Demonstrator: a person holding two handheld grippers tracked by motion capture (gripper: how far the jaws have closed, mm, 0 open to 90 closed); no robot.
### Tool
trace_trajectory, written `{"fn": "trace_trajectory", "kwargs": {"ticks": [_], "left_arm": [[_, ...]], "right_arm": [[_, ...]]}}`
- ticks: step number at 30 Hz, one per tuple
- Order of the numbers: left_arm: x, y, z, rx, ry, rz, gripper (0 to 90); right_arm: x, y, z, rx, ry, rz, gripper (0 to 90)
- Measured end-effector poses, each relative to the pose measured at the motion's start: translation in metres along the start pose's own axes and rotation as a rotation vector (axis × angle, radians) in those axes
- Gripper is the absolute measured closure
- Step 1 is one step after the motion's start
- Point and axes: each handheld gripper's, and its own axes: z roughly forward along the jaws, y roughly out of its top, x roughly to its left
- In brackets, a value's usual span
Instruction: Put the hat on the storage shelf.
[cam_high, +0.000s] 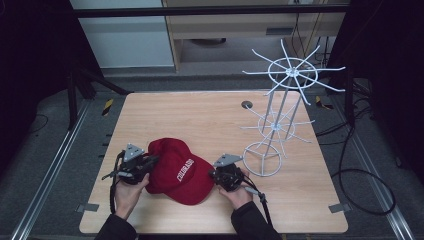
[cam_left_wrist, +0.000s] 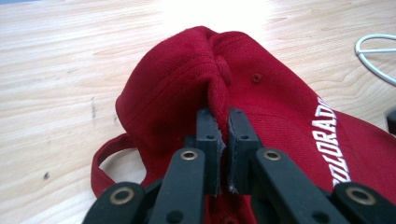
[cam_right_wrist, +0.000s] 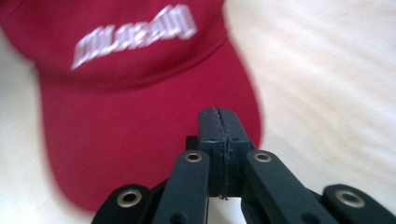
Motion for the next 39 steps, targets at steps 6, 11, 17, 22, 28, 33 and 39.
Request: {"fn": "trace_trajectory", "kwargs": {"ticks": [6,11,17,22,28,33,39], "left_arm": [[-0.001,0.006,0.012,-0.007,-0.017,0.015,85.2],[-0.002,0.014,0.026,-0.013,-0.021,0.019,85.3],[-0.008,0.029,0.041,-0.022,-0.035,0.019,85.5],[-0.018,0.039,0.055,-0.015,-0.058,0.026,85.6],[-0.033,0.046,0.071,-0.008,-0.104,0.032,85.1],[-0.034,0.046,0.065,-0.017,-0.120,0.040,74.9],[-0.019,0.042,0.025,-0.094,-0.109,0.029,57.5]], "right_arm": [[-0.017,0.007,0.019,-0.033,-0.080,0.039,89.9],[-0.020,0.003,0.024,0.001,-0.083,0.025,90.0],[-0.006,-0.006,0.011,0.033,0.031,0.001,90.0],[0.015,-0.018,0.003,0.012,0.112,-0.009,90.0],[0.048,-0.023,0.011,-0.023,0.196,-0.020,90.0],[0.053,-0.019,0.010,-0.023,0.182,-0.041,90.0],[0.023,-0.016,-0.014,-0.158,0.088,0.037,81.1]]}}
